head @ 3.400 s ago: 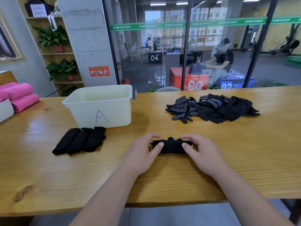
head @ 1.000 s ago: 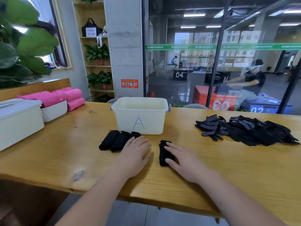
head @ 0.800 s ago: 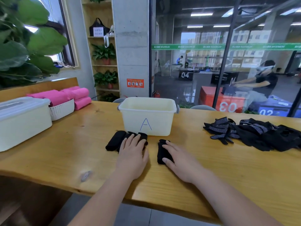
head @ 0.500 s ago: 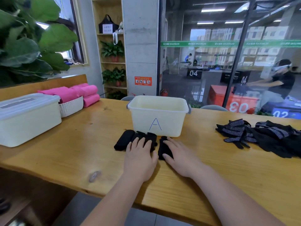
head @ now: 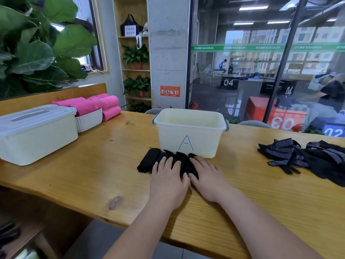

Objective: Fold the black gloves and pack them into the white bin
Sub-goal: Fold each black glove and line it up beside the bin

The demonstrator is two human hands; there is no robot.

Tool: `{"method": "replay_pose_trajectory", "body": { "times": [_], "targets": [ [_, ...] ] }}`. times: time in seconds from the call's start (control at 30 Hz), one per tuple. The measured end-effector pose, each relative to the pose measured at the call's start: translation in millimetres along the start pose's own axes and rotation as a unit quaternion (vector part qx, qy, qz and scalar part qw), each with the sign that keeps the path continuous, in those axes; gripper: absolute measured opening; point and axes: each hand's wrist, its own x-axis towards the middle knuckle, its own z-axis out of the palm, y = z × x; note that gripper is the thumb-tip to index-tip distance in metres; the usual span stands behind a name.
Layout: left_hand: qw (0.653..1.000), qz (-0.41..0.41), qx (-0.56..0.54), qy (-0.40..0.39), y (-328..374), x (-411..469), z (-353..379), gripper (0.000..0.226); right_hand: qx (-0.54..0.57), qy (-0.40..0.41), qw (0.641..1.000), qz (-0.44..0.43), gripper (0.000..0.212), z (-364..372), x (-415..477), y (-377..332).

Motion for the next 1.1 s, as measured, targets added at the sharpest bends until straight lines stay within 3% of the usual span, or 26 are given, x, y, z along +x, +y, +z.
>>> {"method": "replay_pose_trajectory", "body": {
  "times": [0.23,0.4,0.67,0.97,1.1],
  "targets": [
    [0.999,0.025,0.012,0.018,2,-2,-3,0.081,0.046,-0.011,0.999,0.007,0.064,-7,-8,4],
    [0.999,0.040,0.024,0.009,5,-3,-4,0.064,0.038,-0.025,0.999,0.012,0.065,-21,-23,14],
    [0.992,0.083,0.092,0.001,13,0,-5,0.064,0.036,-0.037,0.998,0.031,0.068,-52,-59,47],
    [0.987,0.152,0.048,-0.013,80,-3,2,0.074,0.011,-0.014,0.997,0.073,0.066,-77,-101,98],
    [0.984,0.174,0.015,-0.045,117,-6,10,0.068,0.000,-0.015,0.994,0.105,0.067,-83,-124,127]
  ]
}}
